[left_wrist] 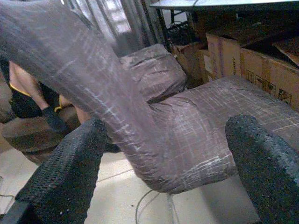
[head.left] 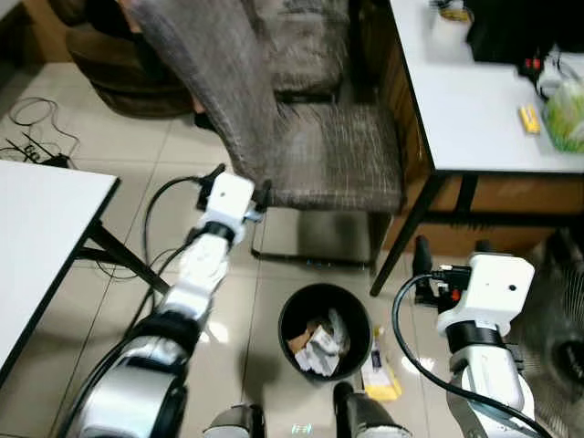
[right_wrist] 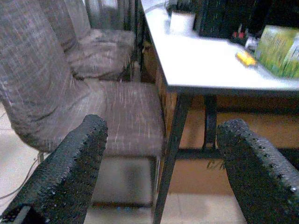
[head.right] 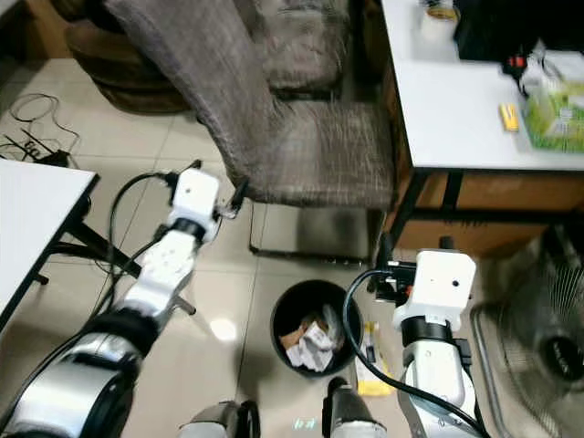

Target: Picking trash to rubbish bin

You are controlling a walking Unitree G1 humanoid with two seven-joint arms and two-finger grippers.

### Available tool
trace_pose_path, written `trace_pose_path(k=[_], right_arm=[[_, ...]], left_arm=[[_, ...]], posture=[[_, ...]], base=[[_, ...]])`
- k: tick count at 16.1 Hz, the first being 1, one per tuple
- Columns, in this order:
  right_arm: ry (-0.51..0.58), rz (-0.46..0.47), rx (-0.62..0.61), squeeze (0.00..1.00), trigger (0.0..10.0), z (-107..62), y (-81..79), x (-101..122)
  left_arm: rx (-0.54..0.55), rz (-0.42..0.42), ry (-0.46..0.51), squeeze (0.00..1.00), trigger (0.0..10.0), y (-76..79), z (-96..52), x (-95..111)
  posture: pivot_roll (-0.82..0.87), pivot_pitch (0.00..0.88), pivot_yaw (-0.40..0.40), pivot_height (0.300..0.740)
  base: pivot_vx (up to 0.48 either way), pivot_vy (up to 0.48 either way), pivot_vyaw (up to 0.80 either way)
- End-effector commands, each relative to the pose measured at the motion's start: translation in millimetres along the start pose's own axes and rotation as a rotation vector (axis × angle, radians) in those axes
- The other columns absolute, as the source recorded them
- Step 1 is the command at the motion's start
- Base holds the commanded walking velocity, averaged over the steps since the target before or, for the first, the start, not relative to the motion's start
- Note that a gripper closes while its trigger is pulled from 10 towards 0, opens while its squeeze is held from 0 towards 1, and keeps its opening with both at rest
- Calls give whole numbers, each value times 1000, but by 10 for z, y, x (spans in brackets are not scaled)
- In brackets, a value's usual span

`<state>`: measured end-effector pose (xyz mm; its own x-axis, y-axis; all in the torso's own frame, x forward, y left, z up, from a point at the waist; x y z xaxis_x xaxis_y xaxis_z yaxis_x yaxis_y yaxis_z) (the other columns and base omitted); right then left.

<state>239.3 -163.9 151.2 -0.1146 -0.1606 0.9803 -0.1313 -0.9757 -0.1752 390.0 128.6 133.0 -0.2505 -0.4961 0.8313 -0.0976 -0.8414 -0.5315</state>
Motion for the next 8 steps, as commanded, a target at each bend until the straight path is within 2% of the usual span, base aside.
trace_pose_path(k=[1,5,6,8], right_arm=[[12,-16,-20,0,10000,-5,38,4],[42,-45,-39,0,10000,2,71,49],[47,-54,-49,0,10000,1,84,56],[41,-73,-71,0,10000,-3,128,32]], left_arm=[[-15,8,23,1000,10000,-38,-57,-6],[-63,63,39,1000,10000,-101,-295,-137],[-69,68,46,1000,10000,-97,-329,-138],[-150,86,106,1000,10000,-18,-439,-36]], posture=[[11,130,42,740],[18,110,27,740],[21,109,24,740],[41,109,9,740]], base=[[0,0,0],[0,0,0],[0,0,0],[0,0,0]])
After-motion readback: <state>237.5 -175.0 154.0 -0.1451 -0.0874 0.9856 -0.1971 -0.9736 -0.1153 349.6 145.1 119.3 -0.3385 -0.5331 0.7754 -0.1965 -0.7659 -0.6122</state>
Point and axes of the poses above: a point about 5 cm out from each wrist's last joint towards the gripper, its own z axis pointing out of the wrist towards the gripper, its own x axis along the axis of the wrist's last joint, y = z × x, the point moved 3 cm from there along z, pointing out of the wrist towards the gripper, and after that the axes turned 13 degrees about z, right-handed, at the moved point
